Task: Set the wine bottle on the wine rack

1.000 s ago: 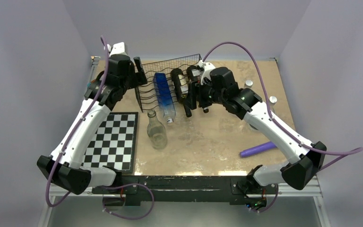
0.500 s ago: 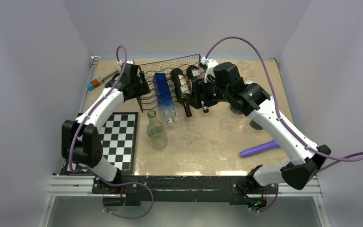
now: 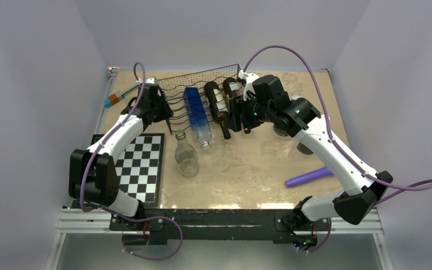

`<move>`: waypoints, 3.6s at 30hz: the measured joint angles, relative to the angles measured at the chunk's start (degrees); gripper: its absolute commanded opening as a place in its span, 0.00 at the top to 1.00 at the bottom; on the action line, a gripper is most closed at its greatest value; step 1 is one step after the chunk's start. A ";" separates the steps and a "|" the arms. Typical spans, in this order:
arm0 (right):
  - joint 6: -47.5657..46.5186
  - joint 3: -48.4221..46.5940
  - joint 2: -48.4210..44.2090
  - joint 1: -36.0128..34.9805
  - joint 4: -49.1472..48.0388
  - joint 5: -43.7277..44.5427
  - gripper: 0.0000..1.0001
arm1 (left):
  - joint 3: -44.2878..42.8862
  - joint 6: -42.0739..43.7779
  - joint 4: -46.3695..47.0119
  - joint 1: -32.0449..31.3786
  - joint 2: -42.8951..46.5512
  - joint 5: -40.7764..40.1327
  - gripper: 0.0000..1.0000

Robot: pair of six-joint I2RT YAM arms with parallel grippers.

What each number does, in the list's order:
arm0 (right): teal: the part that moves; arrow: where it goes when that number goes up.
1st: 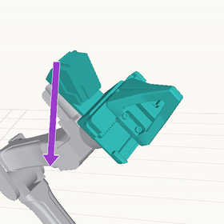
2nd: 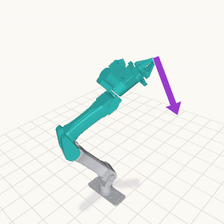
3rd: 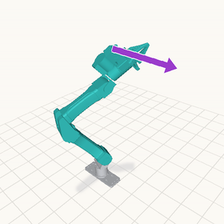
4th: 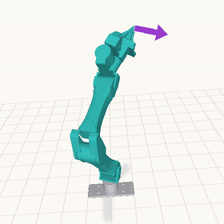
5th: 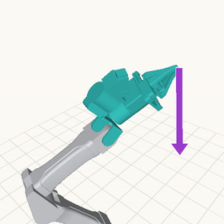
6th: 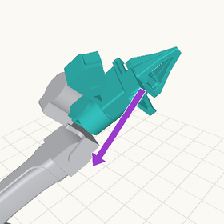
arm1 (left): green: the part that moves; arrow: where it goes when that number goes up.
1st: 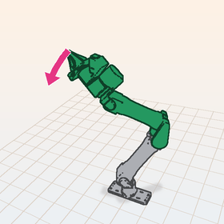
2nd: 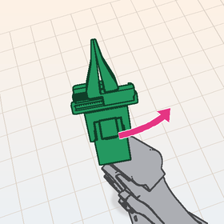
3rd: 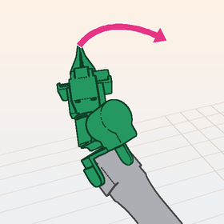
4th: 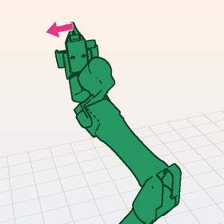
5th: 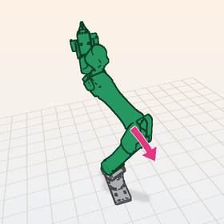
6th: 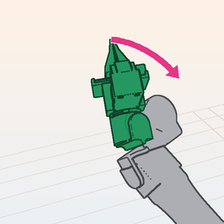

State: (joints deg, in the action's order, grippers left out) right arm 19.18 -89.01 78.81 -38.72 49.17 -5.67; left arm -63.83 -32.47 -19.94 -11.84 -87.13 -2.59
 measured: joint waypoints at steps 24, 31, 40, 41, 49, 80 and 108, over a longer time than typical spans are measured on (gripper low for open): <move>-13.68 -4.28 -0.39 -13.00 -5.09 -10.25 0.07 | 2.71 2.16 8.15 -5.46 4.74 10.99 0.26; -15.89 -10.95 8.39 -16.74 -7.76 -7.85 0.12 | 0.96 4.42 5.53 -3.13 15.56 4.52 0.23; -16.90 -22.23 21.84 -20.74 -6.34 -4.04 0.20 | -3.13 4.57 -1.90 3.89 21.33 -3.89 0.22; -16.98 -23.12 22.64 -21.11 -6.21 -3.67 0.21 | -3.08 4.52 -2.45 4.85 21.66 -4.07 0.22; -17.62 -24.39 23.96 -23.21 -2.40 0.70 0.36 | 0.81 2.97 -4.59 9.66 23.23 -4.35 0.22; -20.22 -25.38 27.76 -25.40 -0.17 7.69 1.00 | 2.10 1.62 -6.58 10.60 24.20 3.85 0.17; -15.10 -39.28 11.41 -11.41 28.98 7.65 1.00 | 18.05 2.93 36.02 -8.02 28.28 54.90 0.01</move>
State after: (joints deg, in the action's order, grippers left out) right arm 4.08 -128.29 90.21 -50.13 78.15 1.98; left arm -45.78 -29.54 16.08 -19.86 -58.85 52.31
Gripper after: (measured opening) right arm 0.392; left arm 0.993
